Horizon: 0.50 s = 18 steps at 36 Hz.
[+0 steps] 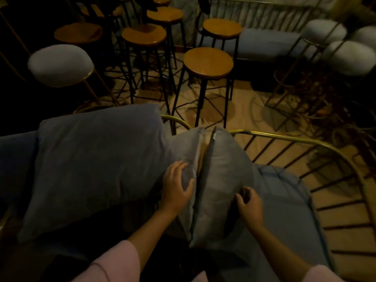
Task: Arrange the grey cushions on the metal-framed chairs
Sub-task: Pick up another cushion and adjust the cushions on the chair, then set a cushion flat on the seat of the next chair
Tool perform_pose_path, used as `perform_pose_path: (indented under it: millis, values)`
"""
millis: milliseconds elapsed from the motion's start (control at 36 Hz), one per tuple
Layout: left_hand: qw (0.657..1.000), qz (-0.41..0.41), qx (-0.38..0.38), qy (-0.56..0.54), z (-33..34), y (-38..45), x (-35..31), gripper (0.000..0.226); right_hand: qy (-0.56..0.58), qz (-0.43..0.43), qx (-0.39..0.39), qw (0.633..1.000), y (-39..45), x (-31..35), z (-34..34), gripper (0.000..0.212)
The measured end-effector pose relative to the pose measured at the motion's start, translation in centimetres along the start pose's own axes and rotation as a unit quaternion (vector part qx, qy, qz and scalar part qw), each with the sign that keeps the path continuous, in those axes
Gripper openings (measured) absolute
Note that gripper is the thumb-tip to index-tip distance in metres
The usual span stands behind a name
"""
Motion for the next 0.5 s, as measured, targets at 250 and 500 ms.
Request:
perform_pose_path:
  millis: [250, 500]
  values:
    - [0.982, -0.126, 0.119, 0.079, 13.0, -4.3, -3.5, 0.073, 0.025, 0.14, 0.142, 0.98, 1.1, -12.7, -4.9, 0.066]
    - [0.953, -0.176, 0.08, 0.231, 16.2, -2.9, -1.4, 0.114, 0.062, 0.274, 0.226, 0.933, 3.4, -21.9, -2.7, 0.068]
Point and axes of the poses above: each hand's wrist, its own y-axis towards the middle knuckle, its own z-axis out of the palm, x = y × z, the point moved 10 cm from there along y, towards the middle knuckle, and after that the axes turned 5 degrees about -x, right-handed, at the moved point
